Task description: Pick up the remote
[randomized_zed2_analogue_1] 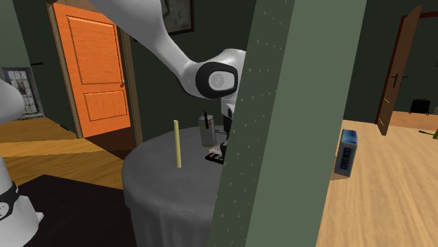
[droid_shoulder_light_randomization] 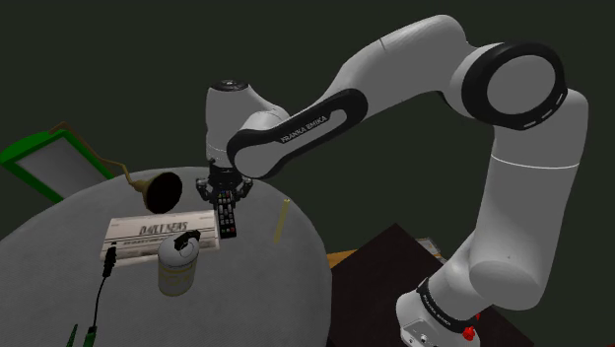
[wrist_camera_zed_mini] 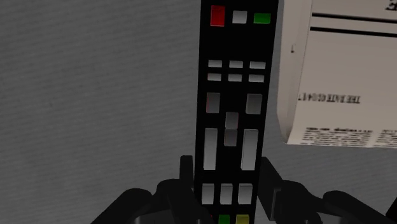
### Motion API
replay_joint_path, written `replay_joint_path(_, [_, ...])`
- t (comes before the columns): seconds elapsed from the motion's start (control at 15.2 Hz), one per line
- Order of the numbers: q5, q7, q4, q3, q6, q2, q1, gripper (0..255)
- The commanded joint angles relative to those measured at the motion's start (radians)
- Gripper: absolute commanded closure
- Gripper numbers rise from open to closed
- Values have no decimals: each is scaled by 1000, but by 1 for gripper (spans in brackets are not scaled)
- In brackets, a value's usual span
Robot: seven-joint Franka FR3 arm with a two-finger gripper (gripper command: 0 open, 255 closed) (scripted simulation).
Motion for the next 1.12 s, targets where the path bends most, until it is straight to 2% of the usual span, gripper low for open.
replay_joint_path(0.0, [6, -4, -1, 3, -10, -7, -4, 255])
replay_joint_path(1.06, [82, -55, 48, 41, -158, -119, -32, 255])
